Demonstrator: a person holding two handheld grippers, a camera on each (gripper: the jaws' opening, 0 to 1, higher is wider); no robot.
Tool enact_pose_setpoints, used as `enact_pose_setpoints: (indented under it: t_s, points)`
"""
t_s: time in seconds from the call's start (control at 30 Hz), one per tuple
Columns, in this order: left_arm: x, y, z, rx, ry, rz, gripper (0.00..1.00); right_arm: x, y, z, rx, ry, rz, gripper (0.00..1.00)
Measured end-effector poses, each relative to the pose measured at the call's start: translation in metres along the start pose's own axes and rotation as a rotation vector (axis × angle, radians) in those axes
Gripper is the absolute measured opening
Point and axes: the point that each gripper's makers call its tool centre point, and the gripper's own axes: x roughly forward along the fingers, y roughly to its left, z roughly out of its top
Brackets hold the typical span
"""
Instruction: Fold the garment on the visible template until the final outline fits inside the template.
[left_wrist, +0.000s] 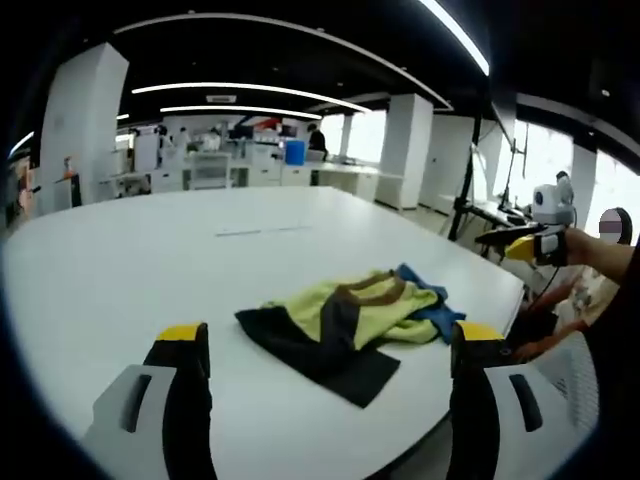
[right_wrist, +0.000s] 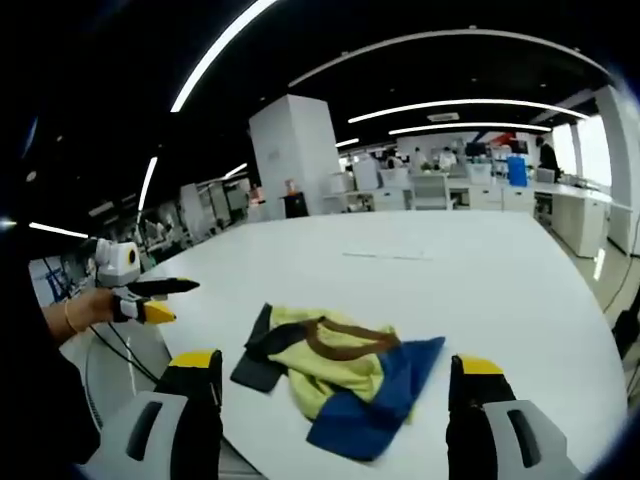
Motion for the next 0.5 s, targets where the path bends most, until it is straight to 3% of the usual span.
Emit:
enact_pose_setpoints:
  t_s: [0.5]
  points:
    - [-0.001,-0.003,0.011,0.007,-0.020,0.015,0.94,-0.001,-0.011,0.002,-0.013,-0.002,0.009,0.92]
